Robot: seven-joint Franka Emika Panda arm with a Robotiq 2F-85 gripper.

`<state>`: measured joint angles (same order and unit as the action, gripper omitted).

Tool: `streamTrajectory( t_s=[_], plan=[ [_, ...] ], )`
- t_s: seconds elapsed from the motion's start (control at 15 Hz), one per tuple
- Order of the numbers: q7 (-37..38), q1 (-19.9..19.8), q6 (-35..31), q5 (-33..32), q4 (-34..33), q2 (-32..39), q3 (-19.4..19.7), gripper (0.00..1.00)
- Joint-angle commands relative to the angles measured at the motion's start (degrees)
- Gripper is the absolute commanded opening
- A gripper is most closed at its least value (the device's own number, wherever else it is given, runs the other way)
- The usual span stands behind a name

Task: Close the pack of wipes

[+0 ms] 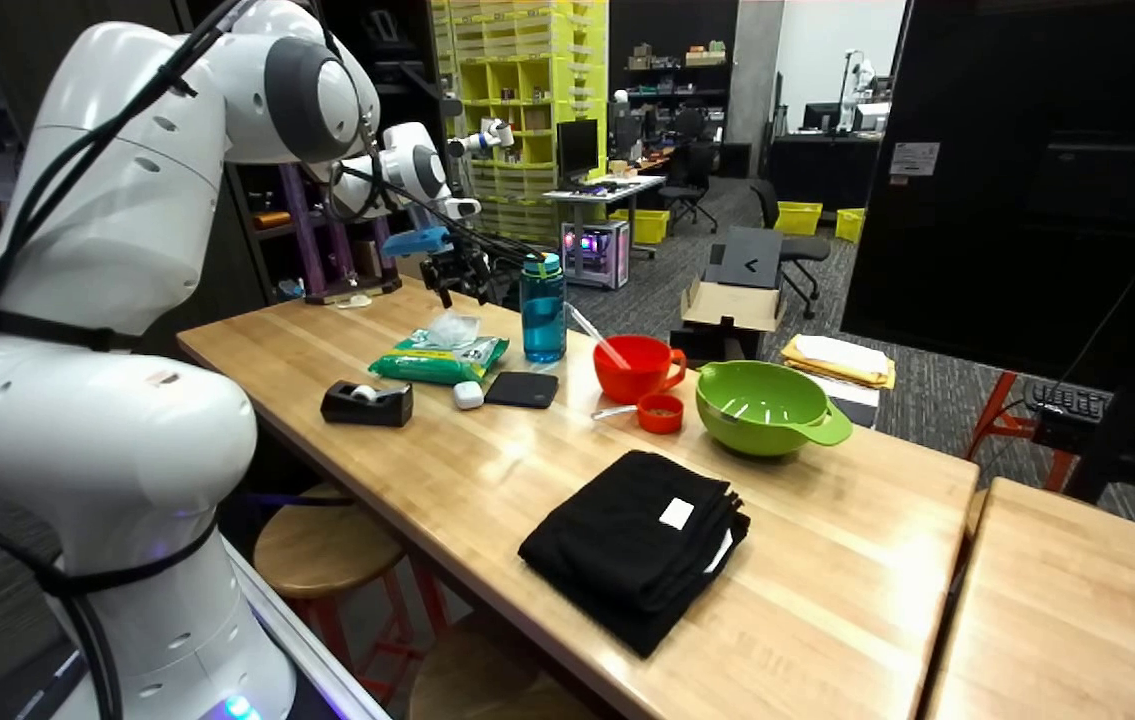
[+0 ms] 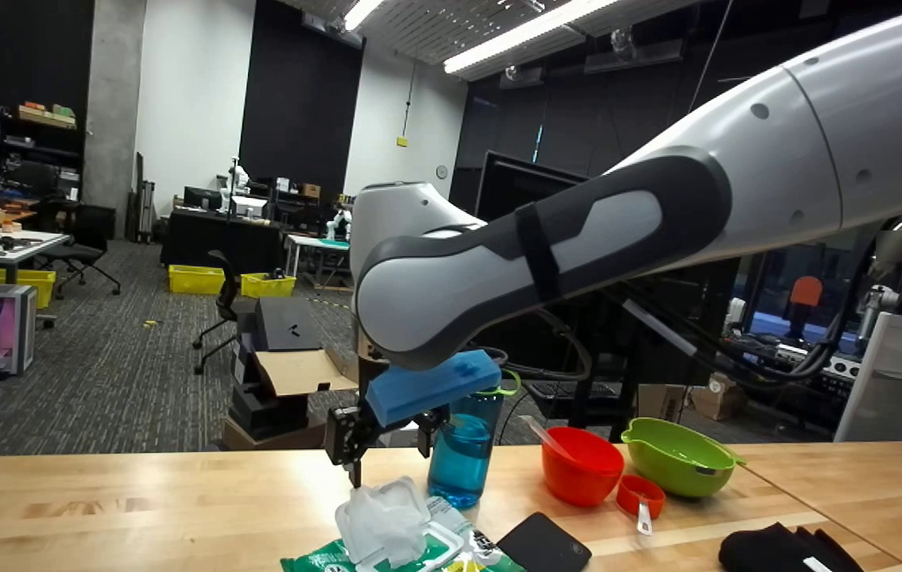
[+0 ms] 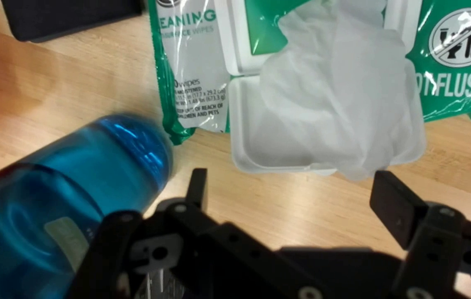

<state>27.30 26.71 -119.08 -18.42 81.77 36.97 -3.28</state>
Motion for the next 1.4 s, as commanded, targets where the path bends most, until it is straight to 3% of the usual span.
streamTrajectory(
  t_s=[0.0,0.67,1.33],
  plan=[
    [2.93,1.63,1.49,-1.40,0.84,-1.34,1.04,1.00],
    [9.05,3.71,2.22,-2.82,0.25,-0.47,1.27,1.00],
    [5.44,3.03,-3.10,-3.89,2.52,-0.20,0.71,1.00]
  ],
)
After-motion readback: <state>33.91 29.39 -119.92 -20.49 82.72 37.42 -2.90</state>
